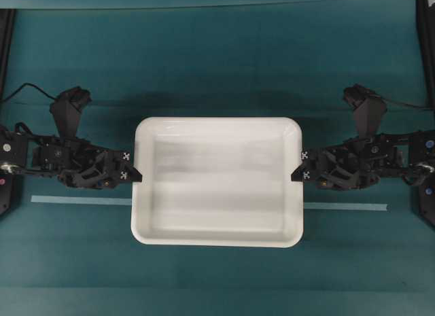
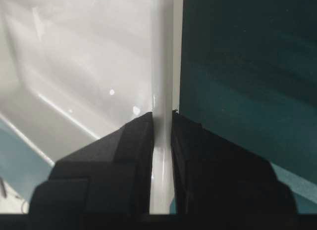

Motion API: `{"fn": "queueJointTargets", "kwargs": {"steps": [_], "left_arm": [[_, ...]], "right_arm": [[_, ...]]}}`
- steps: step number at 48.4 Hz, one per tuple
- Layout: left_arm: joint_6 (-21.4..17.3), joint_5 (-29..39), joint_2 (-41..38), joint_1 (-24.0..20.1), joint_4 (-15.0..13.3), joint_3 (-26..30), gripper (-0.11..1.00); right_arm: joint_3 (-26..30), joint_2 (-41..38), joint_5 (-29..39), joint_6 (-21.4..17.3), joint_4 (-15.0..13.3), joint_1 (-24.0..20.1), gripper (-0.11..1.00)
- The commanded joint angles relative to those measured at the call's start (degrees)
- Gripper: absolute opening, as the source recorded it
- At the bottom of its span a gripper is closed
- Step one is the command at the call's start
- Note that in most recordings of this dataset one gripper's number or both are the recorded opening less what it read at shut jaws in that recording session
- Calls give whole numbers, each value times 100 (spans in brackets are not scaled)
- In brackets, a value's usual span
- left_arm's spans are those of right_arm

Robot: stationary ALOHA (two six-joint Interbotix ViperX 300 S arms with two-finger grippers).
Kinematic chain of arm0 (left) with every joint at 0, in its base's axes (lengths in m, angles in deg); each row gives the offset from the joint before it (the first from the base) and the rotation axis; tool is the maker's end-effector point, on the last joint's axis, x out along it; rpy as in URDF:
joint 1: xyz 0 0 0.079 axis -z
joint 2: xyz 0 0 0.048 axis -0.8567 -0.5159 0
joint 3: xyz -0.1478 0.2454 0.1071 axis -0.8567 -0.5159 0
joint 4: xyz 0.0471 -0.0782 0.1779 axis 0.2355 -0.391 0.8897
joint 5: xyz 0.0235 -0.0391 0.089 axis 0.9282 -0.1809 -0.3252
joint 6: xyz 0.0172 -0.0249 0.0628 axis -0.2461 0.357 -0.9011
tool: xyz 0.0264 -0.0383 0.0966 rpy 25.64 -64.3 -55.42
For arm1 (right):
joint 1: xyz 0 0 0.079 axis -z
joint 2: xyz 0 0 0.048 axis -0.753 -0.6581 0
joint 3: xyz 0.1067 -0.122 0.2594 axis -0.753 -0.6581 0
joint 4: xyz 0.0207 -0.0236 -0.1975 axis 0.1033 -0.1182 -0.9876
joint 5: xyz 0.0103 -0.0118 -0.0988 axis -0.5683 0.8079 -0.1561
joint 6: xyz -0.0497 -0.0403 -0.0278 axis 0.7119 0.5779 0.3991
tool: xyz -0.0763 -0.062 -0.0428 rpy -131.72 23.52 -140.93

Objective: Lift the white case with both hands.
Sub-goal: 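Lower the tray back onto the table with both grippers, then open both grippers to release the tray rims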

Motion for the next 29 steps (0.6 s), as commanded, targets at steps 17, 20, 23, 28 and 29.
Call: {"fn": "queueJointTargets", "kwargs": {"steps": [17,20,23,28,29], "left_arm": [[-9,-44,-615,-62,18,-9,5],[-9,-26,-615,-62,18,0,5],[-9,0,-615,-70,9,9,5],[-9,9,-615,-62,18,9,5],[-9,0,-615,-70,18,9,5]], "right_arm": [[-97,-650,-97,26,-9,0,10],[-97,-642,-88,26,-9,0,10],[-97,-633,-88,26,-9,0,10],[-97,-633,-105,26,-9,0,10],[-97,-633,-105,26,-9,0,10]]}}
